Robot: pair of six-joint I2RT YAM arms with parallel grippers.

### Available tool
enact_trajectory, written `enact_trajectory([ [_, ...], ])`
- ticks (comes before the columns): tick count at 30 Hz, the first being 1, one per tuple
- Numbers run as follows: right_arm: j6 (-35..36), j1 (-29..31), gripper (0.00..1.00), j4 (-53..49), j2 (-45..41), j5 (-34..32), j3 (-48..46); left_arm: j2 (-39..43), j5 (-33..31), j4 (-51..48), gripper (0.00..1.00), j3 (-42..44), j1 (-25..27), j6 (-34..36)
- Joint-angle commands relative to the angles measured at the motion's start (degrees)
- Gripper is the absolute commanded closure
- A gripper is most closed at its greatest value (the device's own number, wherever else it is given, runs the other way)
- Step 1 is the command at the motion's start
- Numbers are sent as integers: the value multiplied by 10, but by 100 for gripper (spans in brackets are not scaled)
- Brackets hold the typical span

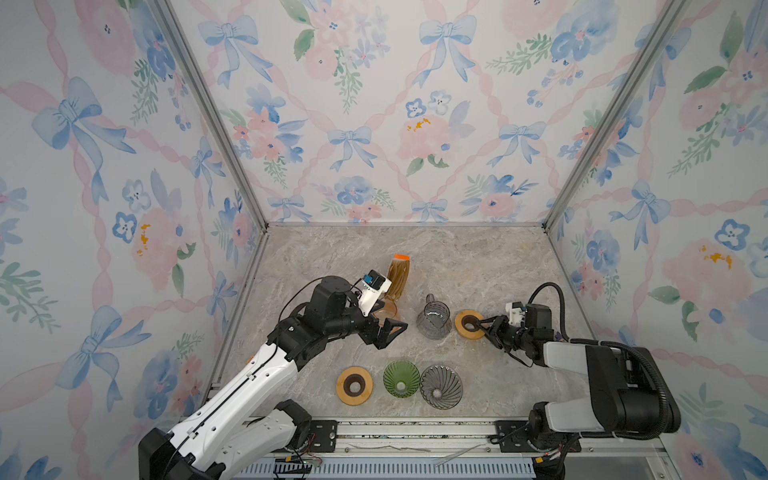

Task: Place the coffee filter in the dripper
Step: 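Grasp the wooden ring dripper stand edge with the right gripper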

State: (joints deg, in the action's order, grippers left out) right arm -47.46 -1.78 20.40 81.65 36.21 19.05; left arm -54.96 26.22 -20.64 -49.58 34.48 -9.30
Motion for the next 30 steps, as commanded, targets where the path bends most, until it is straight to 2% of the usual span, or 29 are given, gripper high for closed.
enact_trajectory([
  [1, 13, -3, 68, -29, -11, -9, 3, -1, 4, 11, 2, 7, -4, -7],
  [11, 34, -3, 74, -91, -49, -16, 30, 0, 6, 11, 2, 7, -4, -7],
  [30, 110, -2, 86, -303, -170, -60, 137, 3, 8, 11, 2, 6, -4, -7],
])
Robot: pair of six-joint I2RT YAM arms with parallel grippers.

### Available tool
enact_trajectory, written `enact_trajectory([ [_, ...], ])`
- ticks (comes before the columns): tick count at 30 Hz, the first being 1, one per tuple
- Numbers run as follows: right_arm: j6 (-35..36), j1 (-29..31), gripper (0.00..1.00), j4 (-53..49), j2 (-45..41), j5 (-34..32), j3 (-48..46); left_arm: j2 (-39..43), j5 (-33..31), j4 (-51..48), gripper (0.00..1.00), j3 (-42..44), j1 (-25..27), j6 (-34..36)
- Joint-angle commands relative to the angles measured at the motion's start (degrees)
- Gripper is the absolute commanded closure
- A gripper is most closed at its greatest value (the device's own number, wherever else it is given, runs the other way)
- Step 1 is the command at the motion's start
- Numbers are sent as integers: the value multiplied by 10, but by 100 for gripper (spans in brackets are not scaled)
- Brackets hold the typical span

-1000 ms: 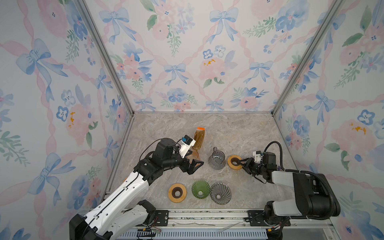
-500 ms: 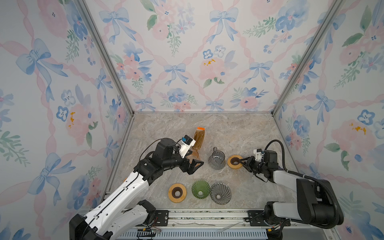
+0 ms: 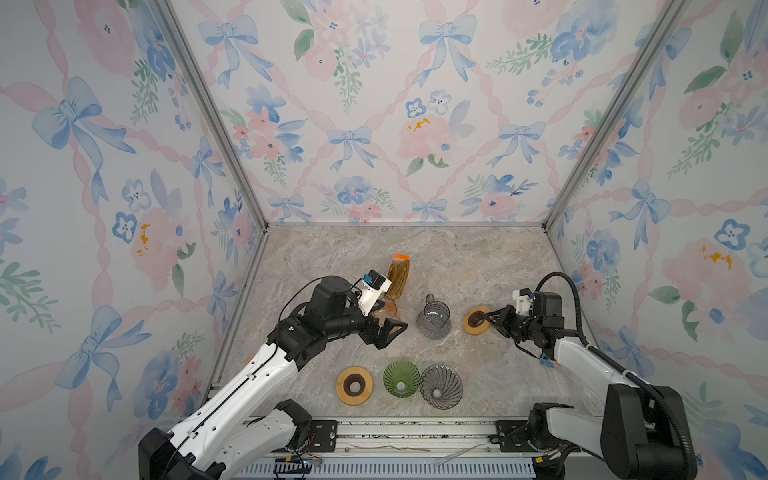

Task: Place the coffee filter in the dripper
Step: 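Grasp the wooden ring dripper stand edge with the right gripper, then lift and carry the wooden ring stand over the clear ribbed pitcher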

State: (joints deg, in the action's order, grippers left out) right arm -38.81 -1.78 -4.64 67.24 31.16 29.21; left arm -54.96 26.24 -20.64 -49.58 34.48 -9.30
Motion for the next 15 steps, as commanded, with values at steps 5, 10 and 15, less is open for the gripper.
enact_trajectory([
  [5, 26, -2, 87, -83, -52, 13, 76, 4, 10, 11, 2, 6, -4, -7],
  [10, 12, -2, 88, -75, -48, 80, 104, 7, 12, 11, 2, 6, -3, -8],
  [15, -22, 4, 88, -29, -50, 139, 109, 16, 14, 18, 2, 10, -4, -10],
])
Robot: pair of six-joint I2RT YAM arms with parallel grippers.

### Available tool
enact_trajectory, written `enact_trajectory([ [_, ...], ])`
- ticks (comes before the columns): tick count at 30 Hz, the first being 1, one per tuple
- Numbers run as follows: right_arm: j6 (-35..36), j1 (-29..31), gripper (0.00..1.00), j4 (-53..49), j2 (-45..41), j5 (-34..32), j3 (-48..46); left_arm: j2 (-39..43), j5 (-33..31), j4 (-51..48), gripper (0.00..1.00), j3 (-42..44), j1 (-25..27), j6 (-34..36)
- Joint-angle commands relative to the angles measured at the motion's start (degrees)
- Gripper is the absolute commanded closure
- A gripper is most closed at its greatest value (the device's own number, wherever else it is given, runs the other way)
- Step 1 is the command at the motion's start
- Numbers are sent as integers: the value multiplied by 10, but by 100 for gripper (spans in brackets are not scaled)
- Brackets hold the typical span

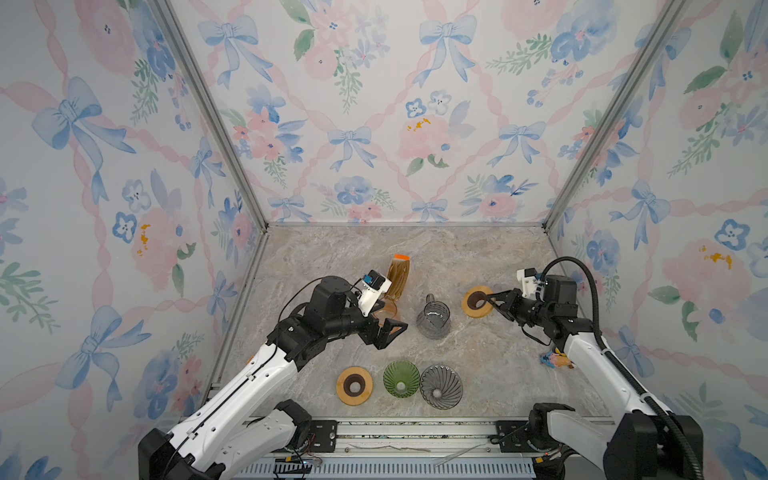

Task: Place the coffee filter in the dripper
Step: 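Lift and carry the wooden ring stand over the clear ribbed pitcher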

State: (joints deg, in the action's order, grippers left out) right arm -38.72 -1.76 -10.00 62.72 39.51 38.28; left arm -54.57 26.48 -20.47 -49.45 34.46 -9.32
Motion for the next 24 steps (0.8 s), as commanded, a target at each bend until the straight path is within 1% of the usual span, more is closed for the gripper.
enact_trajectory([
  [1, -26, 9, 88, 32, -6, 77, 19, 13, 11, 16, 2, 8, -4, -10],
  [6, -28, 46, 88, 45, -1, 85, 25, 13, 14, 18, 2, 9, -4, -11],
  [12, -95, 82, 88, 152, 31, 97, 7, 16, 15, 20, 2, 10, -5, -12],
  [16, -115, 104, 88, 191, 57, 94, 6, 15, 17, 21, 2, 10, -5, -12],
  [24, -150, 128, 88, 261, 96, 92, -11, 15, 18, 21, 2, 10, -6, -11],
])
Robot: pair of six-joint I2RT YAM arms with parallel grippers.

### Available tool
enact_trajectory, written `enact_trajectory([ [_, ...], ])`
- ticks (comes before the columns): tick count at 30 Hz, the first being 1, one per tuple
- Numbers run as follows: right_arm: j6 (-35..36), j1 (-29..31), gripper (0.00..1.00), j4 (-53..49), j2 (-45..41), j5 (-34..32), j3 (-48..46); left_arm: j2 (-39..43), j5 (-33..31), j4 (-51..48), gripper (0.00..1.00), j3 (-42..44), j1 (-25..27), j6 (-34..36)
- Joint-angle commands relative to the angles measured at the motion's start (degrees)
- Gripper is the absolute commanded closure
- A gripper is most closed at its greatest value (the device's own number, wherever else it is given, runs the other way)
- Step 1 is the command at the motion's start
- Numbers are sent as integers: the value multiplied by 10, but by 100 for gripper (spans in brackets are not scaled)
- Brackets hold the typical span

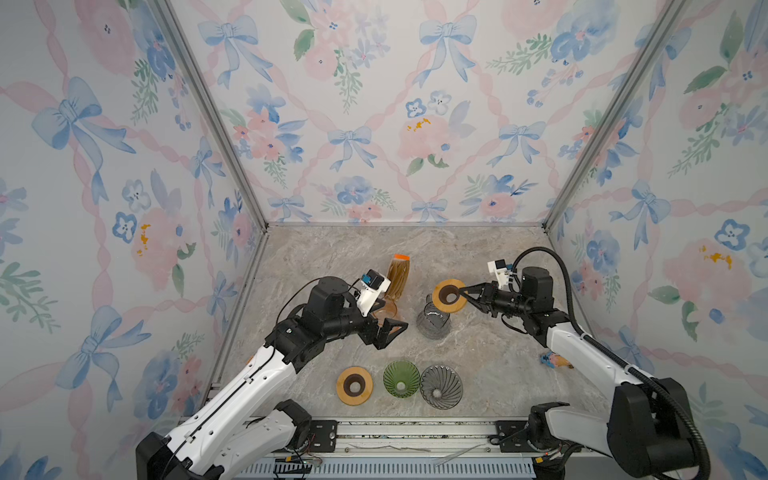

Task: Place the coffee filter in the dripper
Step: 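Lift and carry the wooden ring stand over the clear ribbed pitcher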

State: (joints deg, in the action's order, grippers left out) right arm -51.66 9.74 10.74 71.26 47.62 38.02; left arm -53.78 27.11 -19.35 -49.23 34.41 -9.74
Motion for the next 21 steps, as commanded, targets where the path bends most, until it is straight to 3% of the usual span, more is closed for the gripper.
enact_trajectory([
  [1, -24, 16, 88, 63, 15, 11, -11, 7, 12, 10, 2, 8, -5, -7],
  [21, -109, 24, 87, 250, 90, 32, -79, 9, 10, 10, 2, 9, -6, -8],
])
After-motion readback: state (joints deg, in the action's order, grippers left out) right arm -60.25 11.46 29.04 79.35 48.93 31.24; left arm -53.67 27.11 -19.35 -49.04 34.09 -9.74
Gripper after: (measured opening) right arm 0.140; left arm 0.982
